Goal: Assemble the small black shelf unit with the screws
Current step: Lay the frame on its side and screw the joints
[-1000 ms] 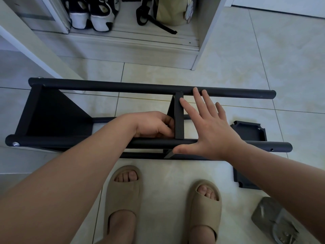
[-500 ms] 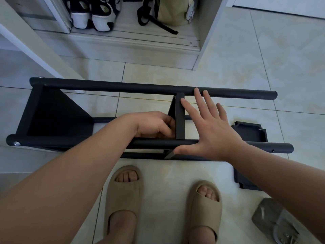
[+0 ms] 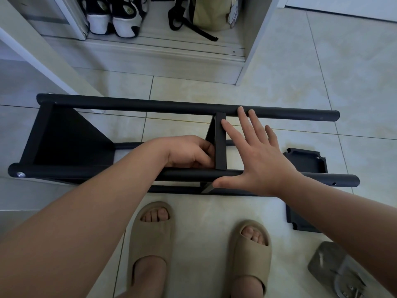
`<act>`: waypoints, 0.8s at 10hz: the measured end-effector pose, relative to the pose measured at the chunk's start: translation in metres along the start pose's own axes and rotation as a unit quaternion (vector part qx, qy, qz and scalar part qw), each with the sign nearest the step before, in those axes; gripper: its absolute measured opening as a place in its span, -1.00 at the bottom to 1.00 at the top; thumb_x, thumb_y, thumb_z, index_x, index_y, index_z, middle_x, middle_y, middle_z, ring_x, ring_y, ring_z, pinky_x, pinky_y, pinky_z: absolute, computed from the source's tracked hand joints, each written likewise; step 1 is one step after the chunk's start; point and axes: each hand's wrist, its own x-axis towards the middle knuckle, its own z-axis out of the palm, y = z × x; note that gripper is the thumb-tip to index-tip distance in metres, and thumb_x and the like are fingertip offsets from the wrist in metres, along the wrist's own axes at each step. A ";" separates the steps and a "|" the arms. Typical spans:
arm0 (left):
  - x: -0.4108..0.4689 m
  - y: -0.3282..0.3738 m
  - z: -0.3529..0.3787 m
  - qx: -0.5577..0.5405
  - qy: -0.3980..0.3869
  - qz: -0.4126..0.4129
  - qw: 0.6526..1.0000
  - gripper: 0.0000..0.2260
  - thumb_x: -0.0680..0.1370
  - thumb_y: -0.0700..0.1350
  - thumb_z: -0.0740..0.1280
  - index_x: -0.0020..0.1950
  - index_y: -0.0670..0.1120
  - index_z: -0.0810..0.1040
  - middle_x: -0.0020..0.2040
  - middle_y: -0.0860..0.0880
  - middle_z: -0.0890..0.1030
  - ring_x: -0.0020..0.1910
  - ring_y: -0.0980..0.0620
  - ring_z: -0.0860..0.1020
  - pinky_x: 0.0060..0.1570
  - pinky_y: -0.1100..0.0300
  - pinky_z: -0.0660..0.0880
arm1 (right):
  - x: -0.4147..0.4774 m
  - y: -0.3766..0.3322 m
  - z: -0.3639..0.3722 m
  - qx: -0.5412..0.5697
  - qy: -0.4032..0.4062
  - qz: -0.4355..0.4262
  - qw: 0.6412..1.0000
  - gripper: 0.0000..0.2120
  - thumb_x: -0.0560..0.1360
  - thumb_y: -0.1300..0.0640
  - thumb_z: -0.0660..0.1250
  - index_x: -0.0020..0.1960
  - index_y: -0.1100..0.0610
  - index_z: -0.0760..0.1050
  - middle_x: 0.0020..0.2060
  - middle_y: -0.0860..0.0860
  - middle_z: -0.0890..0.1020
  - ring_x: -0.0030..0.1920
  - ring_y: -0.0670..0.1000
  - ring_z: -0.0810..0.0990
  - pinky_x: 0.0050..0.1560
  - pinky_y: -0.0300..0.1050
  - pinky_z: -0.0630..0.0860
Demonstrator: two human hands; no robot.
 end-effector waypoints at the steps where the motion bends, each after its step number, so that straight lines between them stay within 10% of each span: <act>1: 0.000 0.000 0.001 -0.021 0.002 0.012 1.000 -0.79 0.53 -0.43 0.28 0.12 -0.25 0.52 -0.07 -0.21 0.59 -0.19 -0.01 0.58 -0.20 0.28 0.53 | 0.000 0.000 0.000 0.004 0.002 -0.001 1.000 0.19 0.19 -0.73 0.00 0.61 -0.19 -0.32 0.60 -0.03 -0.38 0.58 0.04 -0.44 0.57 0.34 -0.13; 3: 0.004 -0.002 0.000 0.058 0.020 -0.015 0.998 -0.87 0.53 -0.28 0.35 0.06 -0.26 0.60 -0.09 -0.17 0.63 -0.11 -0.07 0.58 0.02 0.06 0.50 | 0.000 0.000 0.000 0.003 -0.001 0.001 1.000 0.20 0.18 -0.73 0.00 0.62 -0.19 -0.32 0.60 -0.03 -0.39 0.58 0.04 -0.44 0.57 0.34 -0.13; 8: 0.002 0.000 0.002 0.040 0.011 -0.014 0.999 -0.92 0.54 -0.30 0.33 -0.01 -0.19 0.59 -0.20 -0.10 0.63 -0.26 0.02 0.59 -0.20 0.23 0.53 | 0.000 0.000 0.000 0.003 0.000 0.000 1.000 0.20 0.18 -0.73 0.00 0.62 -0.18 -0.31 0.60 -0.03 -0.39 0.58 0.04 -0.44 0.57 0.34 -0.13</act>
